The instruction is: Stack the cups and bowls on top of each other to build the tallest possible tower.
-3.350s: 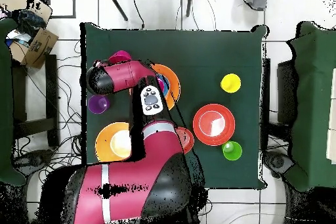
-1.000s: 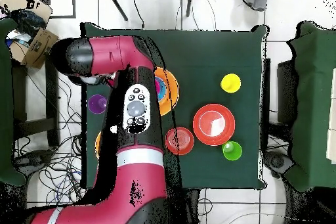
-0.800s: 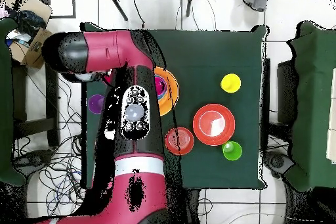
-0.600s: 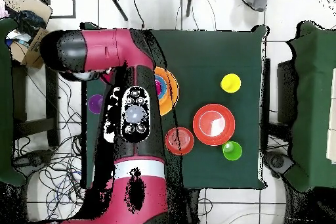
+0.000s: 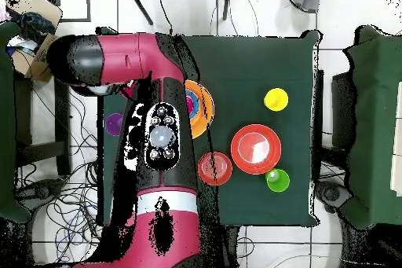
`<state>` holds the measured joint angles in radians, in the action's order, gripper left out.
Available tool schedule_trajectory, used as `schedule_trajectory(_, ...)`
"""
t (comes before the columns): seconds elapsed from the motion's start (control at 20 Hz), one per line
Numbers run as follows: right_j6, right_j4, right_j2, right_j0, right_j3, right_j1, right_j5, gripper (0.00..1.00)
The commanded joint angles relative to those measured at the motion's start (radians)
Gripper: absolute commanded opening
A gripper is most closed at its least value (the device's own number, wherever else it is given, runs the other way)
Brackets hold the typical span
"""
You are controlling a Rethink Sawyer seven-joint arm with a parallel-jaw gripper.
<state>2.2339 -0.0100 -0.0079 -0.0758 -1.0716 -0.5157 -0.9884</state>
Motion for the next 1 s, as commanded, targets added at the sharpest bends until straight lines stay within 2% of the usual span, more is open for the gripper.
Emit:
schedule_trajectory(0.05, -0.053, 0.081, 0.020, 0.013, 0.027, 0.046, -0.118, 0.00)
schedule_trajectory(0.25, -0.122, 0.126, -0.005, 0.025, 0.061, 0.032, -0.234, 0.00)
schedule_trajectory(0.55, -0.260, 0.165, 0.048, 0.086, 0.195, 0.063, -0.388, 0.00)
schedule_trajectory(0.8, -0.361, 0.244, 0.097, 0.110, 0.426, 0.196, -0.436, 0.00)
schedule_trajectory(1.0, -0.352, 0.261, 0.126, 0.113, 0.551, 0.281, -0.408, 0.00)
